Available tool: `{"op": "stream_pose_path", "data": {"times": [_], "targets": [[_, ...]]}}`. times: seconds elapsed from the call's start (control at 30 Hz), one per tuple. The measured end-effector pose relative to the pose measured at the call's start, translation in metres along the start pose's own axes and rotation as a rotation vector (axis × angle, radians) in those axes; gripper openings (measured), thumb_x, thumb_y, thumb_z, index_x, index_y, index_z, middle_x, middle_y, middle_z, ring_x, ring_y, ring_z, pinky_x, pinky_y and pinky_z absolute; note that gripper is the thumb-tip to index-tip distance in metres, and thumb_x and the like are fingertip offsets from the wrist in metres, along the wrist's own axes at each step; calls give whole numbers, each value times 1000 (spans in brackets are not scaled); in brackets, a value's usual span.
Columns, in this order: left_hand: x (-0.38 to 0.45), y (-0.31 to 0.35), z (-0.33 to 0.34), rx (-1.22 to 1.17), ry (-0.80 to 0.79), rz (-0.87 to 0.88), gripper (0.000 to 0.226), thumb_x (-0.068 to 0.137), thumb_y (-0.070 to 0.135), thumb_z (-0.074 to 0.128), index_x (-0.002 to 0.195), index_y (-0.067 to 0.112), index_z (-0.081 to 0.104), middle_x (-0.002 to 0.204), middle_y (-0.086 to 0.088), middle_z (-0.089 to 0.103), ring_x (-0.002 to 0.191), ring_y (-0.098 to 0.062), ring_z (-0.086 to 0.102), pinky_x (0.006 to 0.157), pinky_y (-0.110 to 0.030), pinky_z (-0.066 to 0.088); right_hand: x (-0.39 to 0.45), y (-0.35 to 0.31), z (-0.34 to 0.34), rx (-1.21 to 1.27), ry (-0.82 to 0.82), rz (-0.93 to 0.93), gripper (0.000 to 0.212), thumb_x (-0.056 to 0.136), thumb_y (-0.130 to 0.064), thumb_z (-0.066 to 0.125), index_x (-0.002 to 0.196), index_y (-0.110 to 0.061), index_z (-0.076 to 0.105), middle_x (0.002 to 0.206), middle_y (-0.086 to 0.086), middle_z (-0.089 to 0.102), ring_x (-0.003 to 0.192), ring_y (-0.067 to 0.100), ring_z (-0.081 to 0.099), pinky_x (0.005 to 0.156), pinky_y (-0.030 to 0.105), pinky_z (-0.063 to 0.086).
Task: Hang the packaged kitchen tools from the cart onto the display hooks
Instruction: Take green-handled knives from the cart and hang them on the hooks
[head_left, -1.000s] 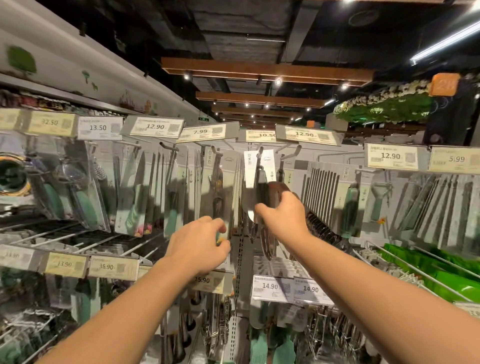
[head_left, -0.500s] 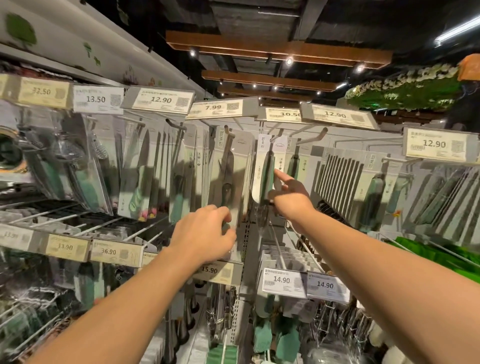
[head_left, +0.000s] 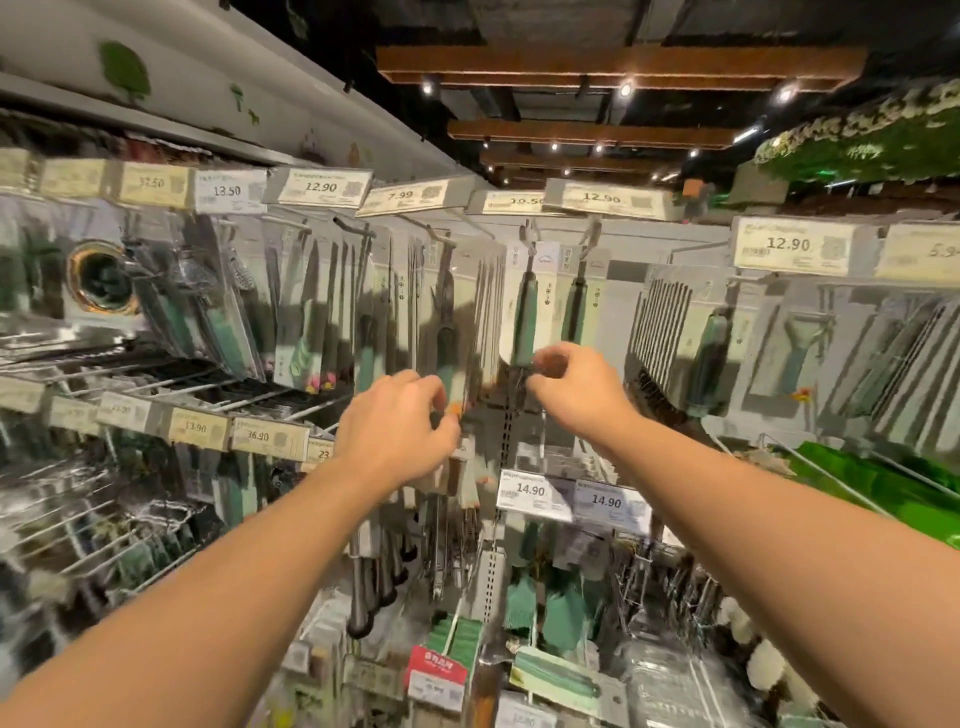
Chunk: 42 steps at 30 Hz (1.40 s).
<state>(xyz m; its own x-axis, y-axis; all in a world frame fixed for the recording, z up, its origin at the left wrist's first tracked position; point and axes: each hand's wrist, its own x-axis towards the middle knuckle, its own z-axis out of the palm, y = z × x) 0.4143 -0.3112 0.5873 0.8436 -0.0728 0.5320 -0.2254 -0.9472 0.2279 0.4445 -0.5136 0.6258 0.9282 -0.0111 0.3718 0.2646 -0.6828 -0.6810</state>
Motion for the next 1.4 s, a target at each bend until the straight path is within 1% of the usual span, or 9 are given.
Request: {"op": "stream_pose_path", "data": {"times": [0.1, 0.37, 0.47, 0.77, 0.87, 0.93, 1.03, 1.17, 1.4], "targets": [[-22, 23, -14, 23, -22, -66, 25, 95, 41, 57, 112, 24, 66, 104, 4, 63, 99, -20, 62, 83, -39, 57, -32, -2, -17, -2, -57, -54, 31, 96, -19, 65, 126, -18, 66, 118, -3, 65, 106, 14, 57, 90, 25, 41], [-125, 49, -64, 116, -60, -273, 34, 95, 42, 58, 124, 24, 62, 117, -1, 65, 103, -24, 63, 83, -39, 56, -116, -9, -29, 65, -168, -148, 24, 94, -26, 68, 117, -24, 69, 108, -8, 66, 91, 10, 63, 72, 19, 45], [-194, 37, -80, 170, -107, -406, 37, 95, 45, 58, 126, 25, 59, 118, -2, 63, 108, -28, 62, 88, -43, 56, -159, -23, -5, 82, -280, -207, 21, 92, -28, 69, 112, -22, 69, 108, -5, 69, 94, 17, 63, 80, 26, 45], [-446, -21, -106, 208, -247, -931, 37, 91, 46, 61, 123, 28, 62, 123, -3, 68, 116, -33, 66, 93, -44, 56, -332, -62, 115, 71, -759, -379, 25, 92, -28, 70, 114, -18, 71, 107, 1, 69, 107, 20, 63, 72, 21, 34], [-523, -40, -108, 195, -255, -1054, 44, 83, 54, 52, 115, 26, 63, 119, -5, 69, 114, -35, 67, 92, -44, 56, -391, -74, 158, 112, -924, -416, 10, 90, -26, 74, 94, -17, 71, 87, 1, 67, 81, 13, 57, 74, 30, 41], [-573, -53, -104, 174, -249, -1154, 43, 81, 54, 53, 115, 29, 64, 118, -5, 72, 112, -34, 68, 90, -44, 58, -427, -74, 195, 81, -1024, -464, 21, 88, -22, 74, 74, -22, 59, 70, -8, 57, 67, 5, 49, 69, 27, 38], [-640, -70, -89, 155, -287, -1287, 38, 93, 46, 62, 128, 30, 62, 123, 0, 70, 109, -27, 68, 85, -38, 56, -482, -73, 249, 25, -1205, -456, 16, 86, -23, 71, 77, -25, 58, 78, -11, 59, 76, 12, 56, 73, 27, 47], [-722, -95, -55, -15, -314, -1445, 23, 95, 43, 61, 111, 27, 61, 93, 6, 67, 84, -19, 66, 67, -33, 53, -553, -62, 315, -116, -1449, -421, 27, 92, -19, 65, 71, -28, 49, 81, -7, 56, 77, 13, 54, 66, 25, 40], [-827, -138, 16, -190, -380, -1639, 49, 96, 41, 65, 140, 20, 58, 121, -8, 70, 104, -29, 68, 84, -38, 58, -652, -13, 424, -394, -1621, -339, 26, 96, -23, 60, 72, -19, 50, 70, -3, 54, 63, 14, 53, 52, 23, 39]]}}
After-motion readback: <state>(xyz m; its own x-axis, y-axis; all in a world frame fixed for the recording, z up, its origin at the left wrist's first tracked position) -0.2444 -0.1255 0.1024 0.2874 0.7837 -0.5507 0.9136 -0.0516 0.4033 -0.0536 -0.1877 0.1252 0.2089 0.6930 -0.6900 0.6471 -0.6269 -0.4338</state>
